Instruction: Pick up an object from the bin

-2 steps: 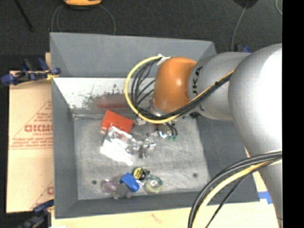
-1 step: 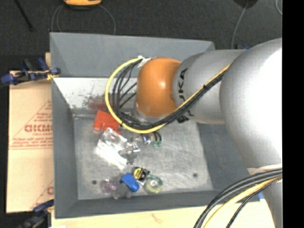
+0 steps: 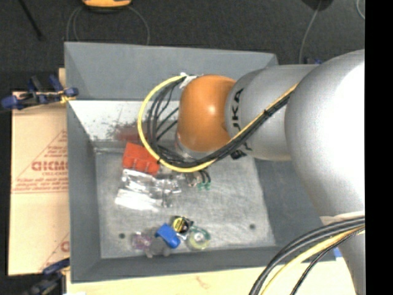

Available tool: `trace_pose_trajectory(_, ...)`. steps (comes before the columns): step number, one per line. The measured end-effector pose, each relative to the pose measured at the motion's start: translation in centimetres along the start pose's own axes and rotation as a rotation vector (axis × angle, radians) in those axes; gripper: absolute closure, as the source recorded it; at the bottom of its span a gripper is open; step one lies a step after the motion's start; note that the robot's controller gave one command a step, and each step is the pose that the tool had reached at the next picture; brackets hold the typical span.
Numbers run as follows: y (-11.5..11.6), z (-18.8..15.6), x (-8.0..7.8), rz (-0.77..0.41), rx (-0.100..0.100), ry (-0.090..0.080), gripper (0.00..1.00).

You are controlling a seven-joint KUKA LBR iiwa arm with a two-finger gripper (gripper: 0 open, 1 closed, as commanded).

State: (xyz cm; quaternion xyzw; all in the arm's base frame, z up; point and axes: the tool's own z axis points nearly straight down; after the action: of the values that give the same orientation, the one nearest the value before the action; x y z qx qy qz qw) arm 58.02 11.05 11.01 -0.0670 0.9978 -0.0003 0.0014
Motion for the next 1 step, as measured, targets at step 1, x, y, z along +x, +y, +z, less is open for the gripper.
trace_pose_trajectory(1, 0.75, -2.89, -0.13, 0.000, 0.000, -0.003, 1.00)
